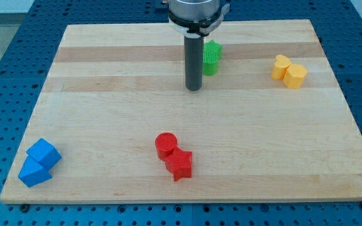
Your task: Move red star and red circle up a bit
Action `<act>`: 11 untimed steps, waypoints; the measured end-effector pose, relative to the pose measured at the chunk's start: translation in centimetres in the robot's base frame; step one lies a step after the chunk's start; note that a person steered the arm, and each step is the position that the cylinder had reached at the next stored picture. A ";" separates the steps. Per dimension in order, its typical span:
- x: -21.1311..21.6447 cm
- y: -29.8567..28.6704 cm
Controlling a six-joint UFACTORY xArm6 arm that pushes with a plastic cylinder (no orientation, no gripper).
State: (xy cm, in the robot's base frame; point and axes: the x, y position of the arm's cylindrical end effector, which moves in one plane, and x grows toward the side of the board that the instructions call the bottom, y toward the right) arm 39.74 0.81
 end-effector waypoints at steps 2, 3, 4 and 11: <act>3.3 0.9; 7.2 2.1; 16.5 2.9; 22.1 0.9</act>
